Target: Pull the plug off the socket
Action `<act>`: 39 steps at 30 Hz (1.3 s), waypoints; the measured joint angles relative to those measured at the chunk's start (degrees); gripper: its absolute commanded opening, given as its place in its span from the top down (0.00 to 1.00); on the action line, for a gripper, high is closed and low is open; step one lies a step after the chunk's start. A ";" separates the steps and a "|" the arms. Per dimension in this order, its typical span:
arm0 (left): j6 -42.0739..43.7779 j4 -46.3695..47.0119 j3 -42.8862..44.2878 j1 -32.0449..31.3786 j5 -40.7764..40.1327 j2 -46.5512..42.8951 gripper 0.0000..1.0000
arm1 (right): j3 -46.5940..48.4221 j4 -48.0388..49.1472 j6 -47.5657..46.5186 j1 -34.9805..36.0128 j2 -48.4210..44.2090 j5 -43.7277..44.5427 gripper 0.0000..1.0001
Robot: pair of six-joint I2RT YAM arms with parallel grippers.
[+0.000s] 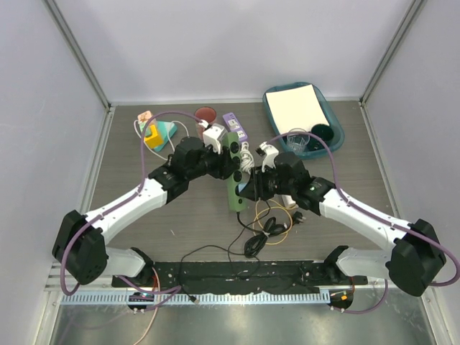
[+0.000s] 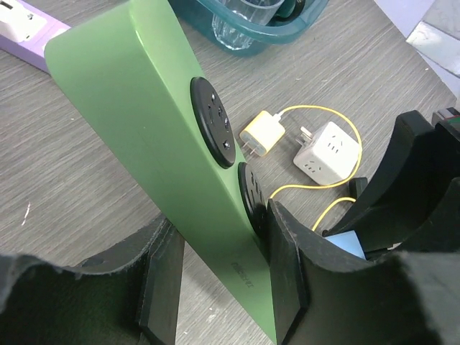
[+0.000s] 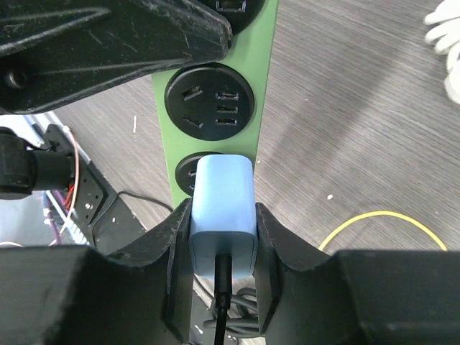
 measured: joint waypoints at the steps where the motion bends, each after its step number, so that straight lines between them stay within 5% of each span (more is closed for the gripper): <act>1: 0.00 0.04 -0.22 0.00 -0.11 -0.42 1.00 | 0.00 0.11 0.20 -0.24 0.00 -0.90 0.99; 15: 0.50 -4.13 0.55 0.00 -0.22 0.87 1.00 | 7.26 -10.82 -2.91 9.97 3.28 15.04 0.99; 30: 0.09 0.42 0.63 -0.24 -0.20 0.46 1.00 | 4.63 -7.37 -2.82 0.48 0.13 0.66 0.99; 39: 2.03 -4.00 0.42 -0.24 -0.52 0.79 1.00 | 5.99 -9.51 -2.14 8.24 2.84 11.54 0.99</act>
